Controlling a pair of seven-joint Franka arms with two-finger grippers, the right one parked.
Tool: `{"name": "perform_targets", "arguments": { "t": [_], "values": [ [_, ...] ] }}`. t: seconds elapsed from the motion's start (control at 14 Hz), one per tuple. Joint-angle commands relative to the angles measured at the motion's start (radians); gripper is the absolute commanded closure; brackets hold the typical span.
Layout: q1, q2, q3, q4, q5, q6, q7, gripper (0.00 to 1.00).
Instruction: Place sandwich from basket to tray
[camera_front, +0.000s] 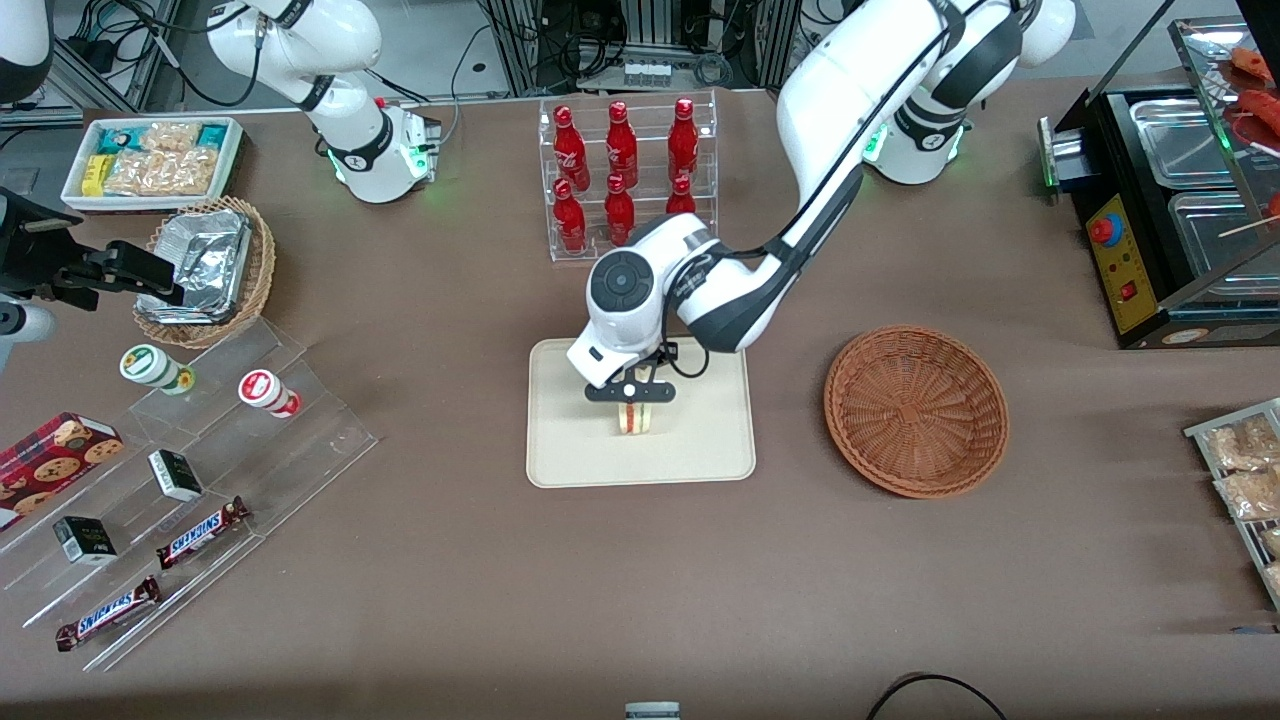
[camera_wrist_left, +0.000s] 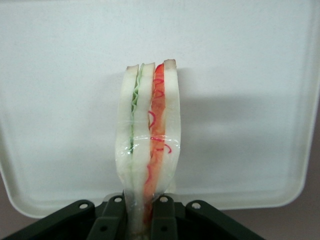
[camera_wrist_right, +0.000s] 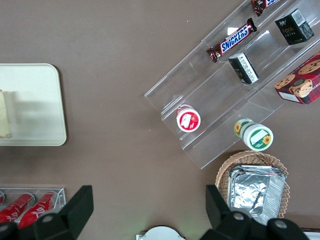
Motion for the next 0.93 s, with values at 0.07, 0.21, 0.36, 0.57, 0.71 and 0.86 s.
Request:
{"name": "perform_targets", "arguments": {
  "t": [0.07, 0.21, 0.36, 0.57, 0.71, 0.86],
  "values": [
    [-0.023, 0.024, 0.011, 0.032, 0.02, -0.006, -0.019, 0.64],
    [-0.035, 0.037, 0.012, 0.039, 0.034, 0.006, -0.066, 0.0],
    [-0.036, 0.025, 0.012, 0.039, 0.043, 0.005, -0.069, 0.0],
    [-0.025, -0.033, 0.012, 0.041, 0.037, -0.003, -0.072, 0.0],
    [-0.003, -0.111, 0.015, 0.036, 0.028, -0.046, -0.094, 0.0],
    [0.032, -0.198, 0.015, 0.033, 0.028, -0.112, -0.195, 0.0]
  ]
}}
